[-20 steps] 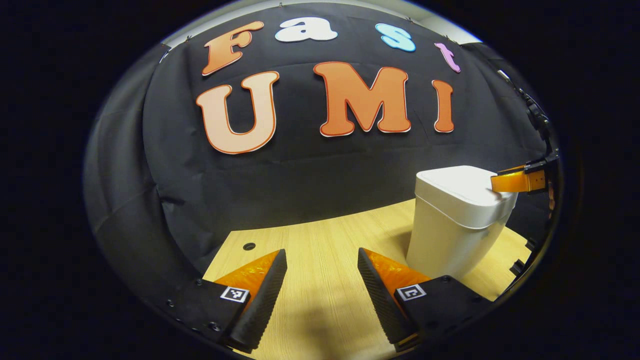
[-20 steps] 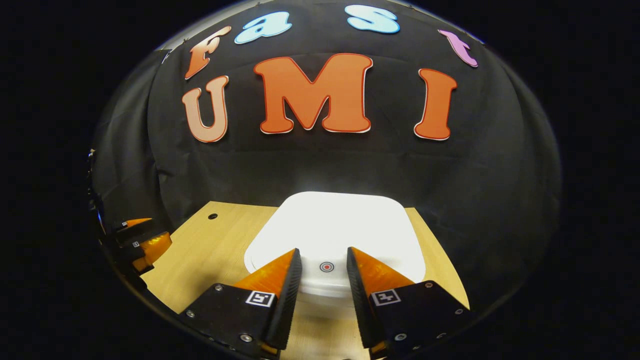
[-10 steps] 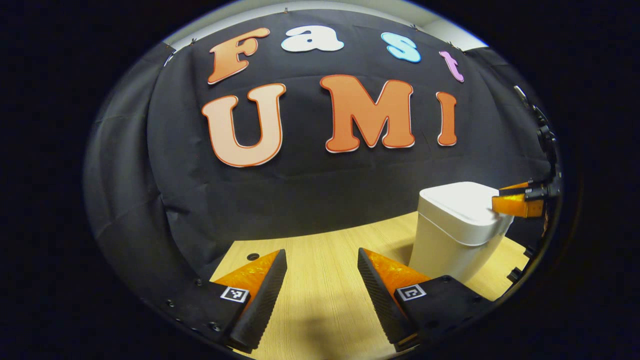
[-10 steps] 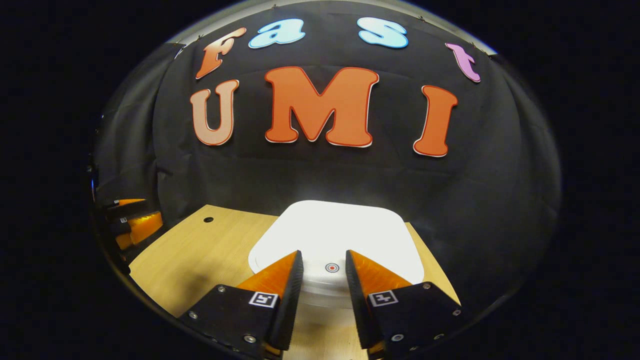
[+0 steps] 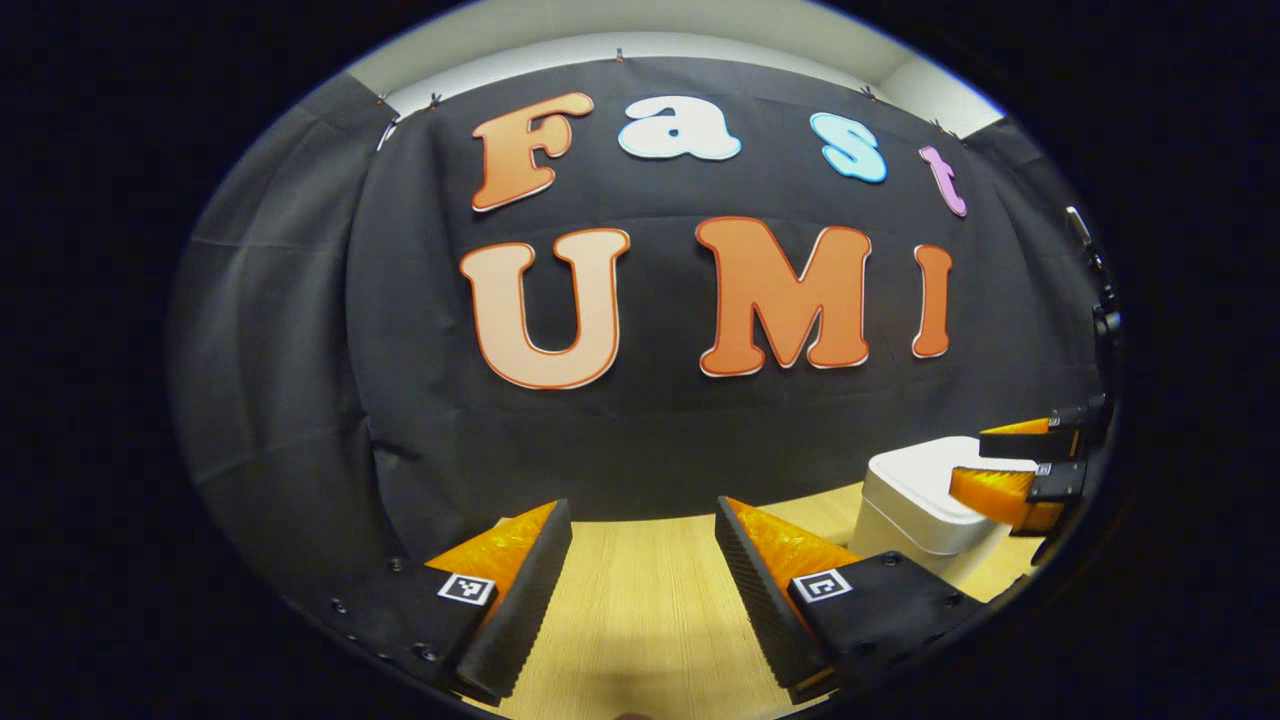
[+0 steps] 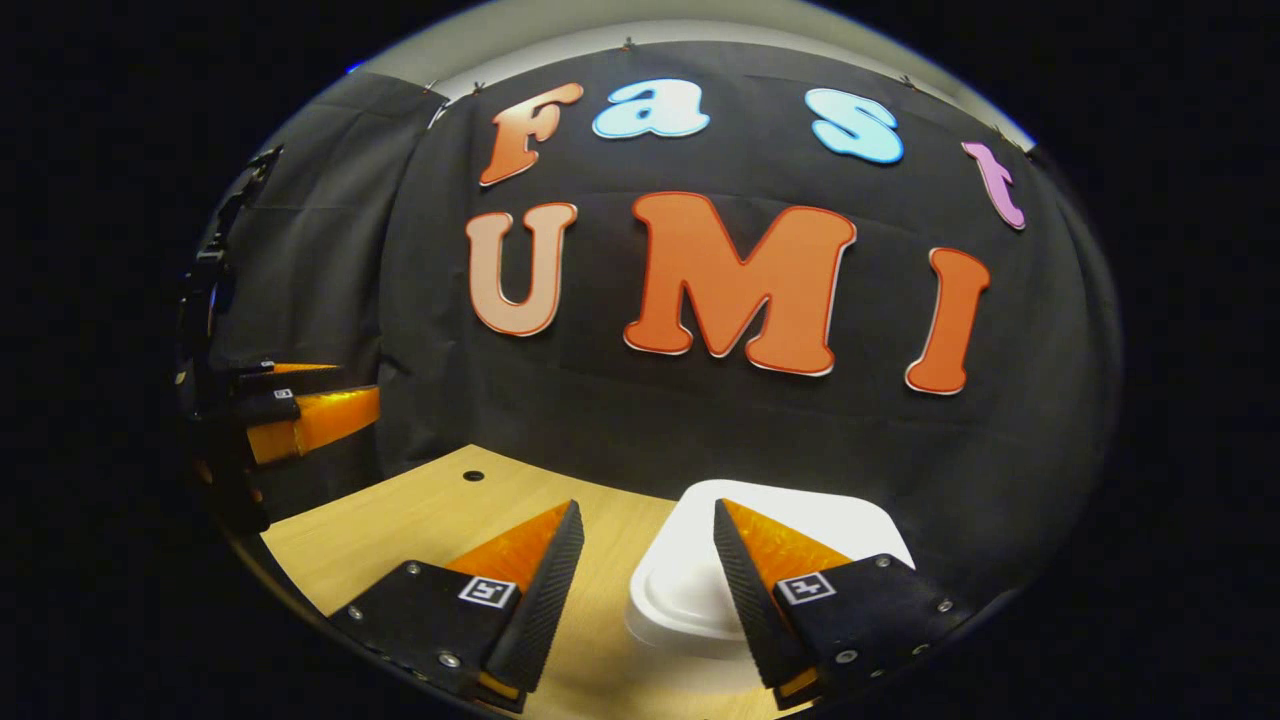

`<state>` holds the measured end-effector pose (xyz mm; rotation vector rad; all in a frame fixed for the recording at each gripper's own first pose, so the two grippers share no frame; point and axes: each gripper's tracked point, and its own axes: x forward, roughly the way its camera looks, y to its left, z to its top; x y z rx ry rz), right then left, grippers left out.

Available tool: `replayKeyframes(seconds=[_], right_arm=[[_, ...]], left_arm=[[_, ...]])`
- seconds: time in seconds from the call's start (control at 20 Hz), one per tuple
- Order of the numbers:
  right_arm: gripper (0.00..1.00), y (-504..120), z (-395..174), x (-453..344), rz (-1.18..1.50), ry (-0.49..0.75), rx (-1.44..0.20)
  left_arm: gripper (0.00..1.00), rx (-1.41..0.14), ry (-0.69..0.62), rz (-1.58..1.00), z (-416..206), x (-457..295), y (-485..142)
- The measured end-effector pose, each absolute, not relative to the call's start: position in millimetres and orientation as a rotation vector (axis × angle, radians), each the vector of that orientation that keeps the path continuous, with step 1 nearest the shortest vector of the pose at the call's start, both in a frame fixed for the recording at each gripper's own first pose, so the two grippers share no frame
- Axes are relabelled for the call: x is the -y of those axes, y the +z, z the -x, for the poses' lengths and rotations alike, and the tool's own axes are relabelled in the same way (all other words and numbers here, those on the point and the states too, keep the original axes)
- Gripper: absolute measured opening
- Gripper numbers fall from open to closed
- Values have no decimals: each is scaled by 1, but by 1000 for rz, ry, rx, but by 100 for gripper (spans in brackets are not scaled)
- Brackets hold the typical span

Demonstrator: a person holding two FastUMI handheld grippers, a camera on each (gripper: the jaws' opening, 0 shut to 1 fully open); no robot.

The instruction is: Press the lid of the desktop garbage bin to open it, pick up the crumpled paper on the desktop and throw it into the bin, then pick up the pop can on the desktop and drop it into the bin, and finally close the garbage bin lid.

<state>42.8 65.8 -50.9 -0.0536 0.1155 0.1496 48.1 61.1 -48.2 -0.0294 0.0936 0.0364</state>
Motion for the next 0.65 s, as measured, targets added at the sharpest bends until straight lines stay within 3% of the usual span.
replayKeyframes(seconds=[0.15,0.25,0.65], right_arm=[[94,-46,-48,-91,75,207,-88],[98,-42,-52,-102,72,229,-73],[99,-30,-63,-115,65,249,-38]], left_arm=[[94,-44,79,5,-43,-74,-30],[93,-9,109,-5,-38,-82,-20],[92,26,169,24,-28,-99,-14]])
